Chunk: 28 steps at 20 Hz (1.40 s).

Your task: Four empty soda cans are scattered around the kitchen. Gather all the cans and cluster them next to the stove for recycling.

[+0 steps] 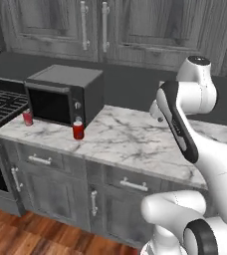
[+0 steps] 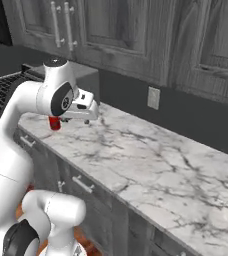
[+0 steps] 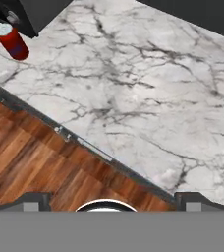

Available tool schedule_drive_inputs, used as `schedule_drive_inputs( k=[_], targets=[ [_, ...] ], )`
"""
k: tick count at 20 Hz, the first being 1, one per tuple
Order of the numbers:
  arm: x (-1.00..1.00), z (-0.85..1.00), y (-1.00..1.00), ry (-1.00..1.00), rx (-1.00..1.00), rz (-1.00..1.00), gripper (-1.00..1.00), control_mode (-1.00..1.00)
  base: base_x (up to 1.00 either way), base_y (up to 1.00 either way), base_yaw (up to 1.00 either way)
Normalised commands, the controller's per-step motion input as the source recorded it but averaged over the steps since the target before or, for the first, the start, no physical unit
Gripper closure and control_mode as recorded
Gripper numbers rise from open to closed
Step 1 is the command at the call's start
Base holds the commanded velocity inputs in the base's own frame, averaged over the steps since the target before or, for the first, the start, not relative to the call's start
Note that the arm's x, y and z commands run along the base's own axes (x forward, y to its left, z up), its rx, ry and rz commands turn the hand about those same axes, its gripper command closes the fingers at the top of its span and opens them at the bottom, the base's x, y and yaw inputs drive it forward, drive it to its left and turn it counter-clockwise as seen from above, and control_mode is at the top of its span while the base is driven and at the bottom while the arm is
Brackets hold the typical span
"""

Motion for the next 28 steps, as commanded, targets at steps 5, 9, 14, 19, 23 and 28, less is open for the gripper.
schedule_drive_inputs(
  k=[5, 9, 14, 19, 23, 28],
  targets=[
    [0.00, 0.00, 0.00, 0.00, 0.00, 0.00, -1.00, 1.00, -0.17, -0.07, 0.78],
    [0.00, 0.00, 0.00, 0.00, 0.00, 0.00, -1.00, 1.00, -0.20, -0.08, 0.77],
    [0.00, 0.00, 0.00, 0.00, 0.00, 0.00, -1.00, 1.00, -0.22, -0.09, 0.70],
    [0.00, 0.00, 0.00, 0.00, 0.00, 0.00, -1.00, 1.00, -0.19, -0.03, 0.83],
    [0.00, 0.00, 0.00, 0.00, 0.00, 0.00, -1.00, 1.00, -0.10, -0.01, 0.93],
    [0.00, 0.00, 0.00, 0.00, 0.00, 0.00, -1.00, 1.00, -0.02, -0.04, 0.89]
  ],
)
